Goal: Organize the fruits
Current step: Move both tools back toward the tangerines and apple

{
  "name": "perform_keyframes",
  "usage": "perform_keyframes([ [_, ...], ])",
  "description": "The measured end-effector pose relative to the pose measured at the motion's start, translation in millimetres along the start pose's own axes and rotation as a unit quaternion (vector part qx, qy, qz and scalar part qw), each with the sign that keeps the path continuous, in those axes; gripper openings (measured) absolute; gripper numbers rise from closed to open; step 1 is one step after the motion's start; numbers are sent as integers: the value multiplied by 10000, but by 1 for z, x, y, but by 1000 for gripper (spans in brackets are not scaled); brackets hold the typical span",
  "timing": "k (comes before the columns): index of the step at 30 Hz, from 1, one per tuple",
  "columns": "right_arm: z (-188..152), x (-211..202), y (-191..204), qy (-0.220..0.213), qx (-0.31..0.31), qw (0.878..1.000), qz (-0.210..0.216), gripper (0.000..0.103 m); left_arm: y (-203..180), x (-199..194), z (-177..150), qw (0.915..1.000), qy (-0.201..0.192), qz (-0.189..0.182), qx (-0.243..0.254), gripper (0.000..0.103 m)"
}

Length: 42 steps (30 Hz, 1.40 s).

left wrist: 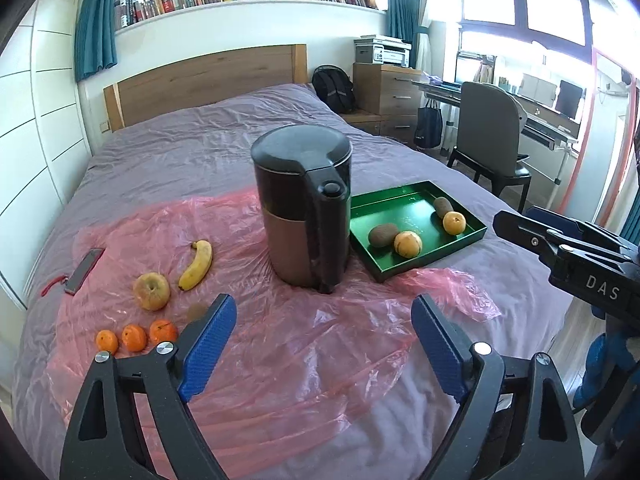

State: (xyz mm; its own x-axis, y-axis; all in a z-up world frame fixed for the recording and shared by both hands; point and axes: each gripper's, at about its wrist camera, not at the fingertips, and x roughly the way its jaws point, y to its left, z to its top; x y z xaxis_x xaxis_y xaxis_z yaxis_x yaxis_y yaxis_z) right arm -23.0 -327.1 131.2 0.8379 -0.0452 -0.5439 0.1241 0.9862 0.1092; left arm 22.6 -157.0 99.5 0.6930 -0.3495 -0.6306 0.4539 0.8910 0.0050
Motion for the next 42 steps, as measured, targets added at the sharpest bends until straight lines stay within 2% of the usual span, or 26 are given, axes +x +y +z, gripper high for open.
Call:
perform_keyframes([
  [8, -20, 6, 31, 182, -109, 9996, 162, 73, 45, -3, -27, 9990, 58, 317, -326, 86],
  [21, -72, 38, 82, 979, -335, 9935, 480, 73, 133, -10, -85, 9906, 253, 844, -1047, 86],
  [31, -99, 71, 135, 1568, -779, 9817, 746, 73, 205, 5, -135, 9765, 556, 1129, -1752, 86],
  [42, -109, 119, 183, 1968, -1032, 9698, 1008, 73, 282, 30, -159, 9583, 803, 1374, -2373, 85],
])
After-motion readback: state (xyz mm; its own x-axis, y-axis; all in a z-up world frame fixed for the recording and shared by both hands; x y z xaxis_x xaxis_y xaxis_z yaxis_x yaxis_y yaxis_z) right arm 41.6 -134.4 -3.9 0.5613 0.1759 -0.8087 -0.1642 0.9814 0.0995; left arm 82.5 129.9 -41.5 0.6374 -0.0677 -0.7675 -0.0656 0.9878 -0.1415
